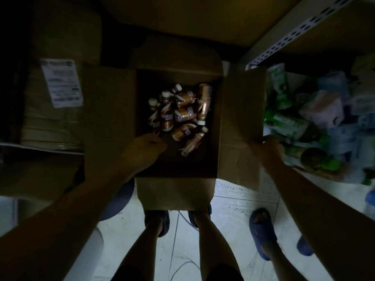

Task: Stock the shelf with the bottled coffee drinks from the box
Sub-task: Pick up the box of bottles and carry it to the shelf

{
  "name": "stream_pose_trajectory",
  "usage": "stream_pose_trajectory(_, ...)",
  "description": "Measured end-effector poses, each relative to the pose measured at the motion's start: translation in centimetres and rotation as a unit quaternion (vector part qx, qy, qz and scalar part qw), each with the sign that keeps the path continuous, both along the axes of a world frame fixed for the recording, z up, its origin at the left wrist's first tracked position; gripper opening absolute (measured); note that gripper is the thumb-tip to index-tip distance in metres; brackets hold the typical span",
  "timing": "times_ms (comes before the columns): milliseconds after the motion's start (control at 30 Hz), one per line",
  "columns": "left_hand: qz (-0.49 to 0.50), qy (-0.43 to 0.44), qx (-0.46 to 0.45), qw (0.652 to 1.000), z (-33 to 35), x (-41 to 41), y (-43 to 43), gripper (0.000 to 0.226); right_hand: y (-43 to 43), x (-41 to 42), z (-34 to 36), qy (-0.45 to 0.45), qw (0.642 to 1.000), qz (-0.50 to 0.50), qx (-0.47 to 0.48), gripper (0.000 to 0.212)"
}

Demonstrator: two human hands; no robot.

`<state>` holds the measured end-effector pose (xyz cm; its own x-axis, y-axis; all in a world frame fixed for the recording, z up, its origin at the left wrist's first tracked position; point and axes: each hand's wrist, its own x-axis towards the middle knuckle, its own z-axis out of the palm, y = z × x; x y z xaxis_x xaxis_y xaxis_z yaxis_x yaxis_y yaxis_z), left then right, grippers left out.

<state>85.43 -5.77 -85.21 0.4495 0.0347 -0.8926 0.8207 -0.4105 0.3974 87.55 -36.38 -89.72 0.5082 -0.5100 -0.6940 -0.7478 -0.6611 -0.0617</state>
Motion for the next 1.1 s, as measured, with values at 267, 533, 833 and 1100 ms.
stream_pose_trajectory(267,-0.014,-0.044,0.181,0.982,-1.3,-0.7,6.8,0.042,9.3,-1.1,0.8,0.029,0.986,0.151,0.058,0.046)
stream_pose_trajectory(533,0.158,0.006,0.203,0.966,-8.3,-2.7,15.1,0.087,11.3,-2.4,-1.2,0.034,0.978,0.204,0.021,0.041)
stream_pose_trajectory(833,-0.093,-0.007,0.235,0.968,-4.4,-2.0,9.1,0.050,9.3,-2.0,-0.1,0.074,0.964,0.251,-0.038,0.044)
stream_pose_trajectory(1100,-0.220,-0.050,0.275,0.935,1.8,3.9,6.8,0.031,6.4,1.6,5.3,0.085,0.971,0.223,0.030,0.029)
